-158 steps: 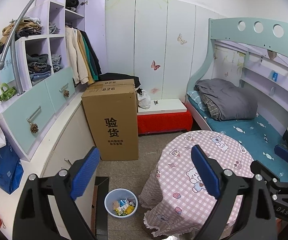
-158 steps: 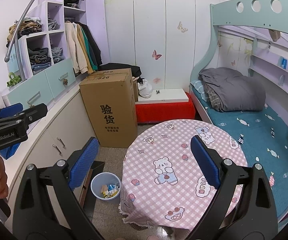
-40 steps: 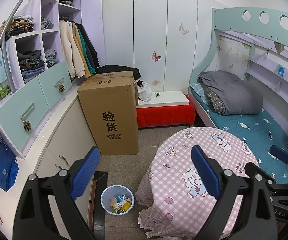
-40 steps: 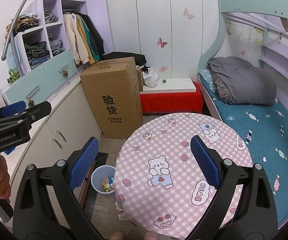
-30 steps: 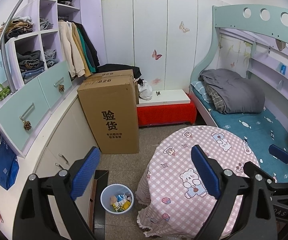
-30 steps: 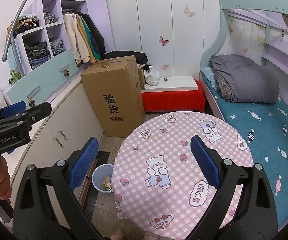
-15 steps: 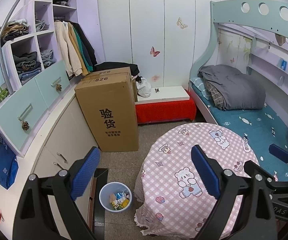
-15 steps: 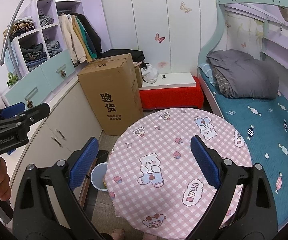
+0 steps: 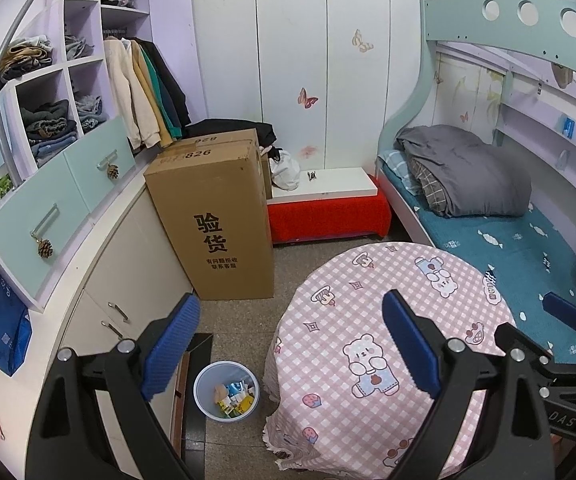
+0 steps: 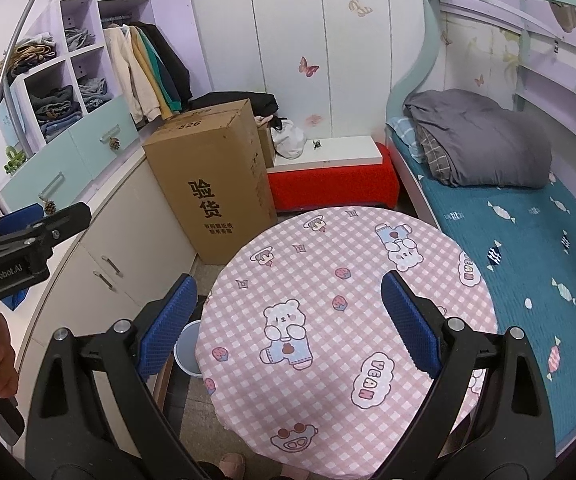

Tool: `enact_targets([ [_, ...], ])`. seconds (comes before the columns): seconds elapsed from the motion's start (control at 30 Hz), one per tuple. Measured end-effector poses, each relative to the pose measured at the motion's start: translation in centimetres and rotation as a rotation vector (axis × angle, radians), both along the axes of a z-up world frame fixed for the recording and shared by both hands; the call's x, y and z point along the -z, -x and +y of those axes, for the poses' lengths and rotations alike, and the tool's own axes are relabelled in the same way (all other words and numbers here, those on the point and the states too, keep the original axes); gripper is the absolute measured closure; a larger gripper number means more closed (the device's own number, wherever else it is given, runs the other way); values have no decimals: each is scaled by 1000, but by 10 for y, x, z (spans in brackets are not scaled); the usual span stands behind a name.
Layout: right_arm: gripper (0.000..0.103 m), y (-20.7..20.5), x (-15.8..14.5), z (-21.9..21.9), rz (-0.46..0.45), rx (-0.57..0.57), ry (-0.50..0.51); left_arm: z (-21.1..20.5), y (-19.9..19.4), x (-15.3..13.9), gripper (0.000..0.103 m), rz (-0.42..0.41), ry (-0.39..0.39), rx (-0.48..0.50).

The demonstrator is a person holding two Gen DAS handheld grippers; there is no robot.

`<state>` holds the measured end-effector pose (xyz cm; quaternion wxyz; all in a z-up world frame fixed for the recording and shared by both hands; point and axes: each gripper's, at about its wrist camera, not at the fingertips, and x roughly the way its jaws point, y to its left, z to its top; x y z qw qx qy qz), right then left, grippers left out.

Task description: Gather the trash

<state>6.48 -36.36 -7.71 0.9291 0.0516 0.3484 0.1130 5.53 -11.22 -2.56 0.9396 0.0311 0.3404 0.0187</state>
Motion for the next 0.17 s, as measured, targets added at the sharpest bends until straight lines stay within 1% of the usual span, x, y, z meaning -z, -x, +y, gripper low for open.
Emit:
enact_targets([
  [0.17,12,-6,10,-6,25,19,4,-3,-7,6,12,21,2,-5],
])
